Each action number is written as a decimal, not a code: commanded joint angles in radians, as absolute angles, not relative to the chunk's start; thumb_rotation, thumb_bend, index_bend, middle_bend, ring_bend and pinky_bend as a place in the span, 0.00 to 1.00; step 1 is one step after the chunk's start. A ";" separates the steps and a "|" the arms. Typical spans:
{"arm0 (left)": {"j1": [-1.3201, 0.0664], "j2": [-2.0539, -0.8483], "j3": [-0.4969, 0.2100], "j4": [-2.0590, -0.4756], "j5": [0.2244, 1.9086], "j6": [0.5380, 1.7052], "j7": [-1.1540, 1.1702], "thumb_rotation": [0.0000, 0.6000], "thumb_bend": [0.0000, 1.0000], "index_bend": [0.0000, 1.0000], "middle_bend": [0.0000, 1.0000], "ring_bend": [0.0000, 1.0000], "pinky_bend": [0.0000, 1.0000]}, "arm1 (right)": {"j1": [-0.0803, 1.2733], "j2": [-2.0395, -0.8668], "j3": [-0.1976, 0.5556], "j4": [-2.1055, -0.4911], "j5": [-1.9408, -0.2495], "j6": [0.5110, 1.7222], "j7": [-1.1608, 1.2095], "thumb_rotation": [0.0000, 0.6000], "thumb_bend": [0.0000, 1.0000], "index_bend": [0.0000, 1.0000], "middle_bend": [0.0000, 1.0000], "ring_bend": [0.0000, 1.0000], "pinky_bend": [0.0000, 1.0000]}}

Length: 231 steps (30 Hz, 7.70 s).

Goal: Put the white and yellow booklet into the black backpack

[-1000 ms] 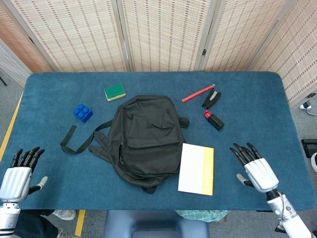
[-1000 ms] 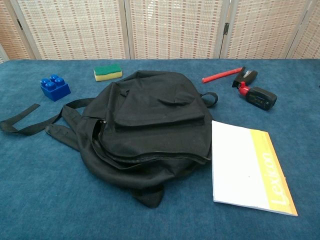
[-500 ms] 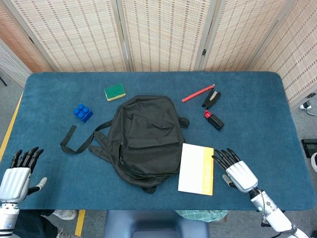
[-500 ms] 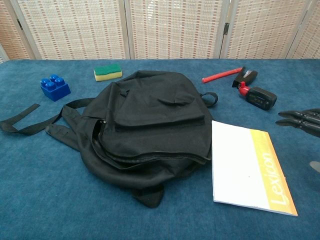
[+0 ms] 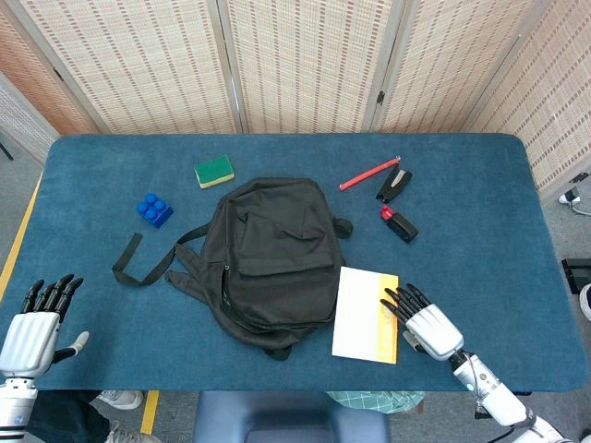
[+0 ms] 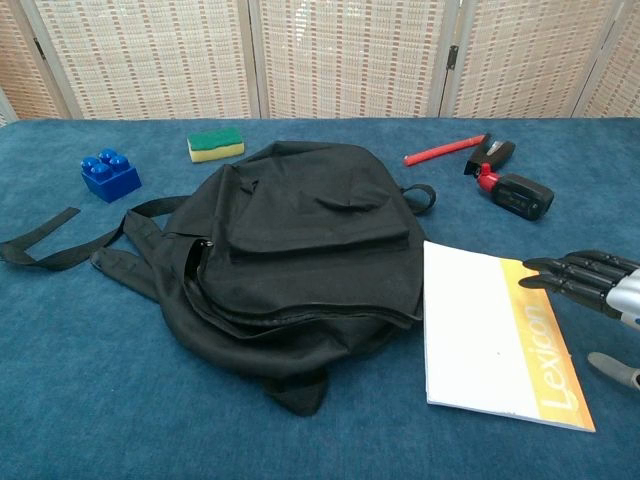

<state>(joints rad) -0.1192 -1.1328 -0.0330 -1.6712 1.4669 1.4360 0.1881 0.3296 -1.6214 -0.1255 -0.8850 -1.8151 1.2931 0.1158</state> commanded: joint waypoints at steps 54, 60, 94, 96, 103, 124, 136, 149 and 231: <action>-0.119 -1.131 -0.031 -1.671 1.459 1.434 0.181 1.00 0.32 0.12 0.09 0.14 0.01 | 0.489 -1.748 -0.086 -0.838 -1.784 1.291 0.158 1.00 0.60 0.00 0.00 0.07 0.00; -0.117 -1.129 -0.030 -1.672 1.458 1.434 0.178 1.00 0.32 0.12 0.09 0.14 0.01 | 0.525 -1.742 -0.090 -0.892 -1.782 1.245 0.152 1.00 0.60 0.00 0.00 0.08 0.02; -0.124 -1.125 -0.025 -1.694 1.458 1.419 0.202 1.00 0.32 0.13 0.09 0.14 0.01 | 0.489 -1.749 -0.082 -0.899 -1.773 1.380 0.181 1.00 0.40 0.47 0.25 0.25 0.16; -0.124 -1.124 -0.026 -1.696 1.457 1.419 0.202 1.00 0.32 0.13 0.09 0.14 0.01 | 0.488 -1.753 -0.079 -0.892 -1.771 1.385 0.180 1.00 0.40 0.51 0.27 0.26 0.17; -0.127 -1.123 -0.027 -1.697 1.459 1.418 0.203 1.00 0.32 0.13 0.09 0.14 0.01 | 0.486 -1.756 -0.076 -0.872 -1.763 1.387 0.174 1.00 0.40 0.61 0.32 0.30 0.20; -0.267 -1.094 -0.074 -1.689 1.529 1.300 0.163 1.00 0.32 0.13 0.09 0.14 0.02 | 0.451 -1.653 0.026 -0.862 -1.737 1.607 0.086 1.00 0.42 0.78 0.44 0.46 0.27; -0.453 -1.105 -0.099 -1.696 1.607 1.113 0.110 1.00 0.32 0.17 0.09 0.14 0.03 | 0.463 -1.459 0.121 -1.097 -1.746 1.715 -0.096 1.00 0.42 0.78 0.44 0.46 0.27; -0.668 -1.258 -0.102 -1.662 1.615 0.871 0.106 1.00 0.32 0.19 0.09 0.14 0.03 | 0.428 -1.368 0.146 -1.219 -1.727 1.725 -0.173 1.00 0.42 0.78 0.44 0.46 0.28; -1.029 -1.602 -0.489 -1.249 0.742 0.702 0.033 1.00 0.75 0.71 0.47 0.38 0.11 | 0.403 -1.389 0.025 -1.365 -1.984 1.811 0.143 1.00 0.44 0.80 0.45 0.46 0.31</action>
<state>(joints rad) -0.9860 -1.5937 -0.4694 -1.2947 0.8164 0.7371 0.0053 0.3929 -1.3779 0.0382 -1.3554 -1.9739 1.8303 0.1272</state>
